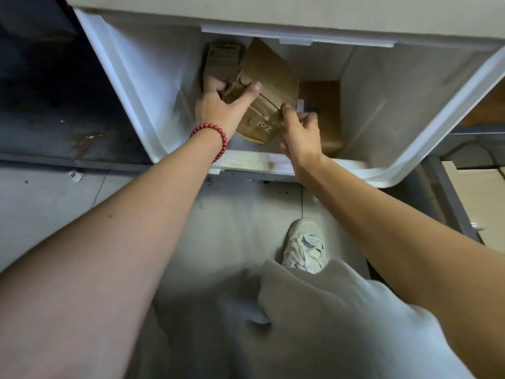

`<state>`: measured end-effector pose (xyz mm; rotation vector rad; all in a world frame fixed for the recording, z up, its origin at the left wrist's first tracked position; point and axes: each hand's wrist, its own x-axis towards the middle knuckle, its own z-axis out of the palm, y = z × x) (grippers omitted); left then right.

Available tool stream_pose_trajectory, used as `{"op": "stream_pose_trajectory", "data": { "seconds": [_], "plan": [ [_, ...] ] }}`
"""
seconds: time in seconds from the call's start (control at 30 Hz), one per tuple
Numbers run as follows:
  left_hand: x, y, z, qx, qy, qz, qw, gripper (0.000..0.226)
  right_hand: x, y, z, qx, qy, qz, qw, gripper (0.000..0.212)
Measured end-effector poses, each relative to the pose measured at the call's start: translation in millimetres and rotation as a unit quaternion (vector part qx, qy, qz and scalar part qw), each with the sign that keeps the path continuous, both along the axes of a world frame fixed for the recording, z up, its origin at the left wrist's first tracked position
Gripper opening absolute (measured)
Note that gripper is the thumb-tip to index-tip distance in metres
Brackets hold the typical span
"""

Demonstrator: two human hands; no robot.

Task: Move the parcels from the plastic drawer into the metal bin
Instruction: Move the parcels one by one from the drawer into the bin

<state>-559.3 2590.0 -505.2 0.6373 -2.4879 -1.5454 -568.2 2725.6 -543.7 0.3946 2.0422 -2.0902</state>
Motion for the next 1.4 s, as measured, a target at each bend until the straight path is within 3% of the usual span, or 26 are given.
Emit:
{"op": "stream_pose_trajectory", "data": {
  "seconds": [0.13,0.3,0.43,0.5,0.63,0.73,1.0,1.17,1.3,1.4],
  "plan": [
    [20.1,-2.3,8.3,0.079,-0.016,0.026,0.996,0.056,15.8,9.9,16.9,0.022,0.01,0.047,0.999,0.022],
    [45.6,-0.2,13.8,0.108,-0.03,0.042,0.993,0.046,50.8,16.0,24.9,-0.011,-0.012,0.066,0.998,0.023],
    [70.2,2.3,33.3,0.237,-0.063,0.073,0.967,0.065,70.4,23.9,47.3,-0.036,-0.013,0.056,0.998,0.024],
    [86.7,1.3,40.7,0.271,-0.065,0.081,0.957,0.056,80.2,29.8,60.4,-0.038,-0.015,0.068,0.997,0.028],
    [123.8,0.6,68.8,0.265,-0.066,0.066,0.96,0.021,102.4,46.0,86.7,-0.009,-0.02,0.089,0.996,0.04],
    [153.3,2.6,95.7,0.275,-0.07,0.049,0.958,0.011,119.1,62.8,106.8,0.008,-0.024,0.033,0.999,0.045],
    [191.8,-18.9,135.2,0.264,-0.08,-0.028,0.961,0.016,147.6,77.6,126.0,-0.006,0.034,0.017,0.999,0.058],
    [189.3,-10.6,137.4,0.274,-0.074,-0.074,0.956,0.022,160.5,78.6,112.2,-0.062,-0.001,0.04,0.997,0.036],
    [180.5,1.1,130.1,0.248,-0.04,-0.088,0.964,0.043,162.6,85.5,98.5,-0.059,-0.032,-0.009,0.998,0.054],
    [178.9,3.8,122.4,0.22,-0.025,-0.115,0.968,0.046,160.4,89.5,89.6,-0.071,-0.052,-0.026,0.996,0.064]
  ]
}}
